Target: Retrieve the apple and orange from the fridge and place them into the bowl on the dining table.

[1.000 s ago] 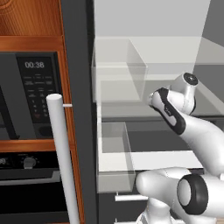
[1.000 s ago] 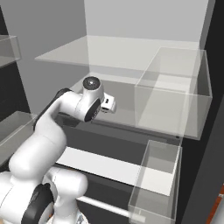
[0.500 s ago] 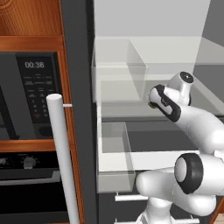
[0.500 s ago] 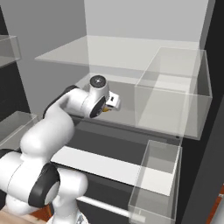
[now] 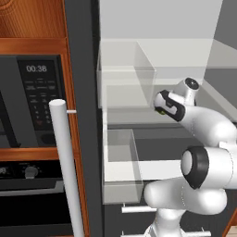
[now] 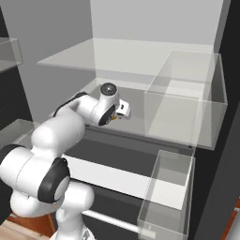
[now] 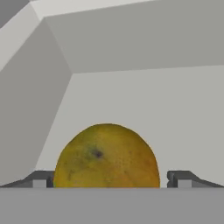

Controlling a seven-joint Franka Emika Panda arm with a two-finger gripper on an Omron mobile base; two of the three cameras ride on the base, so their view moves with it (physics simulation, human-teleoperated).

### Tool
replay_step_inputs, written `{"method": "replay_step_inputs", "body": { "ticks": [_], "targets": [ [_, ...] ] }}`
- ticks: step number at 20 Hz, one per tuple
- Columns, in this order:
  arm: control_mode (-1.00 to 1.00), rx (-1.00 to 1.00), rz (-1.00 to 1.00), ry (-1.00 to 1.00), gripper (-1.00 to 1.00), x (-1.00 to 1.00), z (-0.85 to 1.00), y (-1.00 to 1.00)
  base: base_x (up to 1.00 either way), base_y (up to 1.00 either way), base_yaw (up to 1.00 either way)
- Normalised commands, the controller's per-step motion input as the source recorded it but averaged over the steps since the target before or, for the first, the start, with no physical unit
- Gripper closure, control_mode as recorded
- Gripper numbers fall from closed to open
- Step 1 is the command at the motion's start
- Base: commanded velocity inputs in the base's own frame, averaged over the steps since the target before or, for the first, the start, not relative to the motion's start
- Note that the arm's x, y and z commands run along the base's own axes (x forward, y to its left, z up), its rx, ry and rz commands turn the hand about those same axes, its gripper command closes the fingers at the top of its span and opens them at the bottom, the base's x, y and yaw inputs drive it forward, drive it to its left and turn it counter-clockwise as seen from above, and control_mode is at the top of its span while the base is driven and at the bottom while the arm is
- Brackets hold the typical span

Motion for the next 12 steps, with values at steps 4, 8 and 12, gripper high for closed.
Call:
{"method": "replay_step_inputs", "body": {
  "ticks": [4, 8, 12],
  "targets": [
    [-1.0, 0.0, 0.0, 0.0, -1.0, 0.21, -0.26, 0.0, 0.0, 0.0, 0.0],
    [-1.0, 0.0, 0.0, 0.04, 1.0, 0.04, -0.39, 0.0, 0.0, 0.0, 0.0],
    [-1.0, 0.0, 0.0, 0.06, 1.0, 0.0, -0.53, 0.0, 0.0, 0.0, 0.0]
  ]
}}
